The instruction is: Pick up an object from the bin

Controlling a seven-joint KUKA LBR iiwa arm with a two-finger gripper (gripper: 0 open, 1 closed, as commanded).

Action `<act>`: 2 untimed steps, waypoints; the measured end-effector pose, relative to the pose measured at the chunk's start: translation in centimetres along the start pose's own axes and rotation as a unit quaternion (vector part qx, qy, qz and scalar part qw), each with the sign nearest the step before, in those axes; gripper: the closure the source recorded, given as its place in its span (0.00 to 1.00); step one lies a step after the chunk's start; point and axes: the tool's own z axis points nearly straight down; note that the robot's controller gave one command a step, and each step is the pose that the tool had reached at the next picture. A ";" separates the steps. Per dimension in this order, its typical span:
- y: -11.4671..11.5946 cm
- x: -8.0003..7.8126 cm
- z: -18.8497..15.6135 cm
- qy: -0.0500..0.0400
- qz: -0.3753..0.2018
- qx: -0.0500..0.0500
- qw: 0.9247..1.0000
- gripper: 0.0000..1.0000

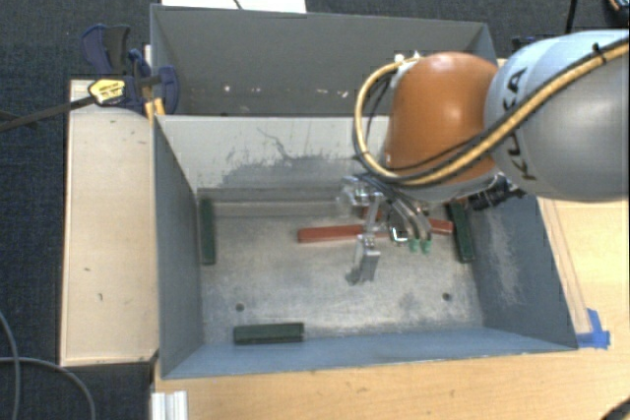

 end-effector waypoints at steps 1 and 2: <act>-7.8 -2.7 9.5 0.000 0.016 0.002 1.000 0.00; -7.9 -5.8 10.7 -0.005 0.034 0.000 0.999 0.00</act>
Offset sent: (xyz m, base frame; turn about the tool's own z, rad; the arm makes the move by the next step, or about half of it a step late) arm 0.0278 -0.0736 -0.0919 0.0267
